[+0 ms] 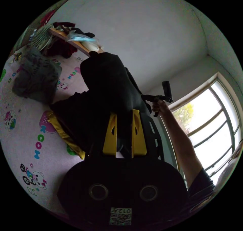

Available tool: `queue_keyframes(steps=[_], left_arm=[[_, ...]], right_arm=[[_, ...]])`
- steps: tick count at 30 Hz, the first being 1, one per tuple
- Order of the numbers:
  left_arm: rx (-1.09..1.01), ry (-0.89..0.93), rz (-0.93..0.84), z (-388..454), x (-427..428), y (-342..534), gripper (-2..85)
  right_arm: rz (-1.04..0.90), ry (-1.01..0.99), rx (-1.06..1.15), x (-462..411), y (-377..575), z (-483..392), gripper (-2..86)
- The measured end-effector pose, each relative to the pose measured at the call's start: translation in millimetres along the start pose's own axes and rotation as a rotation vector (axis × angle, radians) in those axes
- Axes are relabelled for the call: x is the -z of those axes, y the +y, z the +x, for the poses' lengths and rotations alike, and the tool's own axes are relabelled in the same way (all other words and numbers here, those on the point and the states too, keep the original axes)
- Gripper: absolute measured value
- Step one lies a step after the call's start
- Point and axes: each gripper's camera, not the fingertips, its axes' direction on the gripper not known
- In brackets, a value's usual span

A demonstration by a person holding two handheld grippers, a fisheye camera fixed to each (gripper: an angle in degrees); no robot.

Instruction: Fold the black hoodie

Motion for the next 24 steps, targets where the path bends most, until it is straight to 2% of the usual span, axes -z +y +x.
queue_keyframes(steps=[5, 11, 16, 18, 21, 23, 24], left_arm=[[0.008, -0.028, -0.033, -16, 17, -11, 10.3], [-0.017, -0.058, -0.078, -12, 46, -28, 10.7], [-0.011, -0.139, -0.123, -22, 44, -29, 11.4], [-0.021, -0.153, -0.126, -18, 51, -33, 11.5], [-0.018, -0.151, -0.141, -8, 57, -42, 11.8], [-0.001, -0.139, -0.154, -2, 57, -46, 12.0], [-0.007, -0.132, -0.16, 4, 56, -49, 12.1]], right_arm=[[-0.029, -0.039, -0.009, -2, -41, 25, 6.0], [-0.047, -0.182, -0.079, -1, -54, 52, 6.2], [0.007, -0.188, -0.157, -33, -46, 73, 8.6], [0.1, -0.232, -0.204, -37, -32, 77, 9.4], [0.363, -0.234, -0.34, -6, 8, 77, 9.2], [0.644, -0.341, -0.448, 21, 67, 67, 9.7], [0.7, -0.367, -0.472, 24, 84, 62, 9.7]])
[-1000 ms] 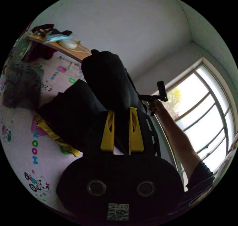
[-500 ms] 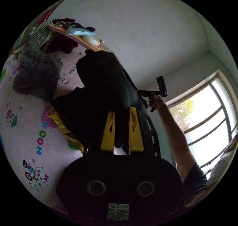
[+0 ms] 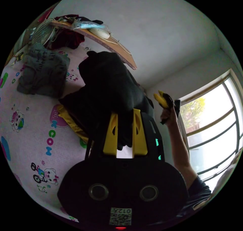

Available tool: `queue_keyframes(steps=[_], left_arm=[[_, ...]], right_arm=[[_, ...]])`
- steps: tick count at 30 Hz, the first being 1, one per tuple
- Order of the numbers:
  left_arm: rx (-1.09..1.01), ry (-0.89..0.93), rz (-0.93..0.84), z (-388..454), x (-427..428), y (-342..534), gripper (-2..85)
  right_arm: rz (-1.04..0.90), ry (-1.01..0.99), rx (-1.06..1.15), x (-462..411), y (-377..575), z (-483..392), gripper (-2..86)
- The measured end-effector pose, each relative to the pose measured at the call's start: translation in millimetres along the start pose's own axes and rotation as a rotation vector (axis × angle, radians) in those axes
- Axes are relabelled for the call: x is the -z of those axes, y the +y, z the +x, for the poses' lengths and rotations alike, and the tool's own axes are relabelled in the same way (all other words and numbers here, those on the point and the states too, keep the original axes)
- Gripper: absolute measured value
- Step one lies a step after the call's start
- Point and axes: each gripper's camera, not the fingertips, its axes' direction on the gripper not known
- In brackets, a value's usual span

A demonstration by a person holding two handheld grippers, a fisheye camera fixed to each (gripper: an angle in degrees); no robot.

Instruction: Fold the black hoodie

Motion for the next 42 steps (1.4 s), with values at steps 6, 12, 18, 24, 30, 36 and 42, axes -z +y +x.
queue_keyframes(steps=[6, 12, 18, 24, 30, 36, 42], left_arm=[[-0.035, -0.002, -0.026, 41, 0, -9, 11.6], [-0.124, -0.134, 0.031, 112, 16, 2, 8.0], [-0.506, -0.285, 0.093, 250, 24, -1, 2.9], [-0.929, -0.424, -0.347, 415, -102, -54, 0.6], [-1.111, -0.736, -0.606, 512, -230, -60, -0.1], [-1.128, -0.764, -0.657, 548, -291, -60, -0.2], [-1.11, -0.744, -0.63, 591, -322, -69, -0.2]], right_arm=[[0.175, 0.04, 0.022, 27, 176, -31, 9.3], [0.271, 0.111, 0.164, -22, 295, -85, 9.7], [0.294, 0.323, 0.377, -63, 331, -147, 9.3], [0.299, 0.373, 0.37, -86, 341, -160, 8.2], [0.189, 0.427, 0.3, -110, 341, -173, 5.0], [0.032, 0.436, 0.284, -131, 348, -174, 0.4], [-0.035, 0.482, 0.356, -155, 372, -180, -0.3]])
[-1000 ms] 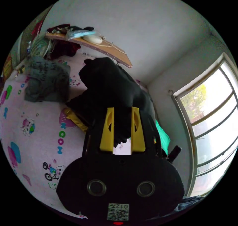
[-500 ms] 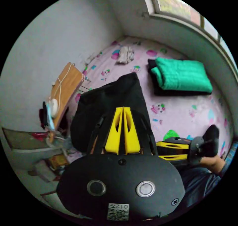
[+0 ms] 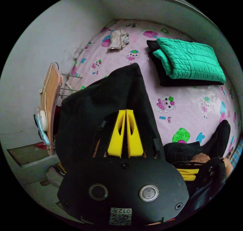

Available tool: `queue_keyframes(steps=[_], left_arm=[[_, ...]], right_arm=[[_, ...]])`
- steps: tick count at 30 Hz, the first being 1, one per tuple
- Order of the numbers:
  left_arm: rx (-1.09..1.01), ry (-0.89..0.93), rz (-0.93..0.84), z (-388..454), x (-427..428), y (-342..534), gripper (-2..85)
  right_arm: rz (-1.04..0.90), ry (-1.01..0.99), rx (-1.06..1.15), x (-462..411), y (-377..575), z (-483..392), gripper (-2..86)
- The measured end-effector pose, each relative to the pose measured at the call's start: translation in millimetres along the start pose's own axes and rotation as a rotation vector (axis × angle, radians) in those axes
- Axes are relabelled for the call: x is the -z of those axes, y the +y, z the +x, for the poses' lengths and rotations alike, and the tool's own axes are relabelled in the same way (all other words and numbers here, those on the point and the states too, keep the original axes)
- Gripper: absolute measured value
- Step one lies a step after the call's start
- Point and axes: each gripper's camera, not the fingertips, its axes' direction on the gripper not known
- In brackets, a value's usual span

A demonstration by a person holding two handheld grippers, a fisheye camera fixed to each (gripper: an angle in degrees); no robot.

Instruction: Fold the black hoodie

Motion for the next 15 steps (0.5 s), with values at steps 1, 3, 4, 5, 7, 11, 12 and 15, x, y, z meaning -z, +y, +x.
queue_keyframes(steps=[1, 3, 4, 5, 7, 11, 12, 15], left_arm=[[-0.009, -0.007, -0.006, 3, 4, -10, -0.2], [-0.02, -0.002, -0.017, 5, 12, -25, -0.2], [-0.024, 0.005, -0.019, 5, 16, -30, -0.2], [-0.021, 0.031, 0.001, 3, 29, -40, -0.2], [-0.023, 0.11, 0.07, -1, 59, -60, -0.1], [-0.071, 0.094, 0.097, 5, 79, -101, -0.2], [-0.089, 0.064, 0.077, 8, 76, -116, -0.2], [-0.104, 0.048, 0.012, 10, 61, -148, -0.2]], right_arm=[[-0.004, -0.004, -0.001, -2, 2, -2, -0.3], [-0.007, -0.016, -0.008, -5, 5, -3, -0.4], [-0.003, -0.03, -0.016, -6, 8, -4, -0.4], [-0.008, -0.053, -0.019, -8, 11, -4, -0.4], [-0.02, -0.09, -0.031, -13, 15, -5, -0.5], [0.01, -0.11, -0.041, -19, 27, -13, -0.6], [0.012, -0.107, -0.04, -19, 28, -14, -0.6], [0.014, -0.073, -0.013, -20, 35, -21, -0.5]])
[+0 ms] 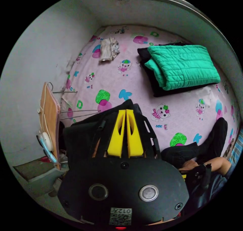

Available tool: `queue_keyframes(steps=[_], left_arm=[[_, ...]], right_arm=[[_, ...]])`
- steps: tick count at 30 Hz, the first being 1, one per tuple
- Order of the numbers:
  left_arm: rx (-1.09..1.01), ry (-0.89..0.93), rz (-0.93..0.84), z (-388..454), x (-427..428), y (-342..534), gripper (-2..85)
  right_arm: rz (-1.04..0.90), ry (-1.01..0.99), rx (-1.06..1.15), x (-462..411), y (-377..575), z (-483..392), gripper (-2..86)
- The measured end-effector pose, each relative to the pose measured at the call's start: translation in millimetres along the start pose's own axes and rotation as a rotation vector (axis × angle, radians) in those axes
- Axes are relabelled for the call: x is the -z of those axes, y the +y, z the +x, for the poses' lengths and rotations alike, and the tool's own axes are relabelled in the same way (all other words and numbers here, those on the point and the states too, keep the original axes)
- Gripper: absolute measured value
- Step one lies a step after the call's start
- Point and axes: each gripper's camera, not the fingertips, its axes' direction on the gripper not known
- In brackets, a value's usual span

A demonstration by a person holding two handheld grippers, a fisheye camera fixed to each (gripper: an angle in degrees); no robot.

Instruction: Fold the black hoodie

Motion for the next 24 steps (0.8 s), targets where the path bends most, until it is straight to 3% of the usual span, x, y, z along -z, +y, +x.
queue_keyframes(steps=[5, 13, 19, 24], left_arm=[[0.019, 0.084, -0.048, -9, -15, -29, -0.2], [-0.012, 0.012, -0.05, -6, 4, -44, -0.2], [-0.093, -0.176, 0.032, 3, 69, -10, -0.2], [-0.078, -0.037, 0.103, -8, 83, 51, -0.2]], right_arm=[[-0.04, 0.039, 0.07, -2, 8, -5, -0.5], [-0.025, 0.039, 0.061, -4, 17, -5, -0.8], [0.032, 0.006, -0.028, 2, 30, 0, -0.4], [0.063, 0.019, -0.054, 9, 32, 1, 1.6]])
